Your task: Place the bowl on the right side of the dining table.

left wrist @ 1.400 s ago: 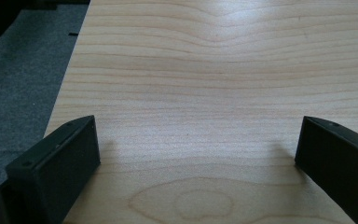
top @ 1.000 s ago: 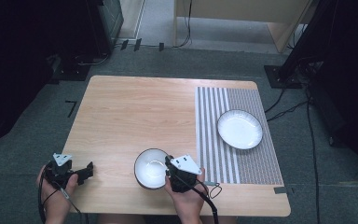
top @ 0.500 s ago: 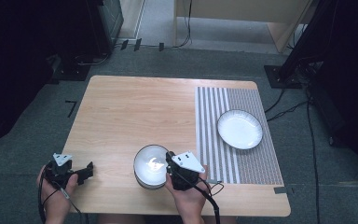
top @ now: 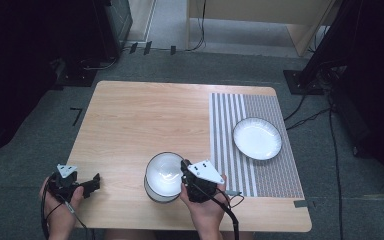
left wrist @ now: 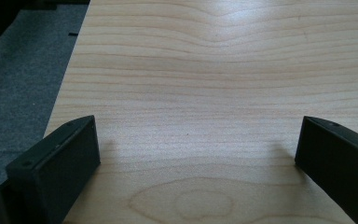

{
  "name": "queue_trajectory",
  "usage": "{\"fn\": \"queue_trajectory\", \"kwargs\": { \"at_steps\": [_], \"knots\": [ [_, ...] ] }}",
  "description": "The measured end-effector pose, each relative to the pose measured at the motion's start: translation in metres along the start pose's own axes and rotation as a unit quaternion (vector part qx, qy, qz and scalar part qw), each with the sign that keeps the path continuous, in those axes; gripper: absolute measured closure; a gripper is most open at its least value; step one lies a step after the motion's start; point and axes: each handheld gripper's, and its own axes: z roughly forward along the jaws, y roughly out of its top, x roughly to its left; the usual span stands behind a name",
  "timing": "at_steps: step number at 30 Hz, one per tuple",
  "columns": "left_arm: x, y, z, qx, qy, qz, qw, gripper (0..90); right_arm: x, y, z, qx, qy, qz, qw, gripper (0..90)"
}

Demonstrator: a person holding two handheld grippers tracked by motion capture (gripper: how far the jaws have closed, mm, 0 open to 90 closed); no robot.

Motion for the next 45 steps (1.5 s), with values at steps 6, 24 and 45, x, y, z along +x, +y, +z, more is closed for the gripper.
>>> {"fn": "queue_trajectory", "kwargs": {
  "at_steps": [6,24,45],
  "knots": [
    [0.000,0.000,0.000,0.000,0.000,0.000,1.0000,0.0,-0.003,0.003,-0.003,-0.003,0.000,0.005,1.0000,84.6],
    [0.000,0.000,0.000,0.000,0.000,0.000,1.0000,0.0,-0.019,0.011,-0.010,-0.004,-0.013,0.004,0.9999,84.7],
    [0.000,0.000,0.000,0.000,0.000,0.000,1.0000,0.0,-0.042,0.013,-0.013,-0.005,-0.028,0.010,0.9996,84.6]
  ]
}}
